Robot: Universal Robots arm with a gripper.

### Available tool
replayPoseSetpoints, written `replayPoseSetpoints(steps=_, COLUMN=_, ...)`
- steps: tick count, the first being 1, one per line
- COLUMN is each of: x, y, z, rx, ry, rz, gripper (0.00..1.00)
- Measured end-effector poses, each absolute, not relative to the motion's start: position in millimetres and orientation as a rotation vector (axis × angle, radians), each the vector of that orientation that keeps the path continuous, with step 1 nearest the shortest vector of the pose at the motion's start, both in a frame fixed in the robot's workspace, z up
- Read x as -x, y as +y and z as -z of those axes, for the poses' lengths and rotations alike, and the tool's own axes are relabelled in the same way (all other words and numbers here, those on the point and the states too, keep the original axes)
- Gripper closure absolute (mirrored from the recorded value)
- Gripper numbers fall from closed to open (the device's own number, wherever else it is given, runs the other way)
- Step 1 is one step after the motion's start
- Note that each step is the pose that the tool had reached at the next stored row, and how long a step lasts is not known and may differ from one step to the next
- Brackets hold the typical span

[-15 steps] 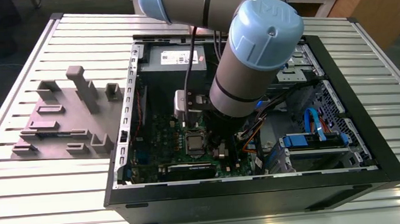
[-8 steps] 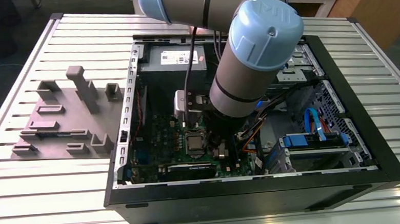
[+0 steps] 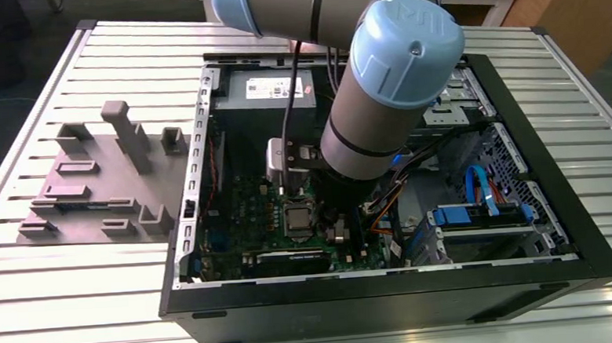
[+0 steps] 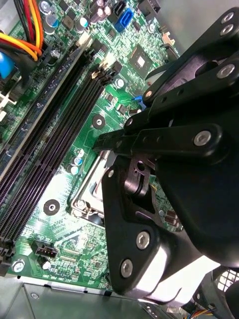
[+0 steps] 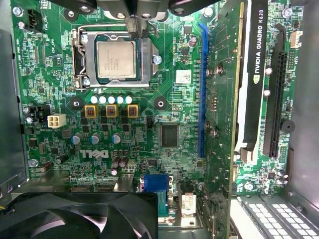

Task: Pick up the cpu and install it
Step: 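Install the first cpu locking lever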

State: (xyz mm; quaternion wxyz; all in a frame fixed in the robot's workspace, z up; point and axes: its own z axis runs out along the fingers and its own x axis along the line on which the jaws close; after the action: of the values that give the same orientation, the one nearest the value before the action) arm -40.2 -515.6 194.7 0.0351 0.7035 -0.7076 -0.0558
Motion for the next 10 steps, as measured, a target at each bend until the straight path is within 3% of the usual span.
replayPoseSetpoints(steps=10, x=40.2, y=-515.8, z=-193.5, rx=-2.178, ry=-2.158, rz=0.171, gripper=0.89)
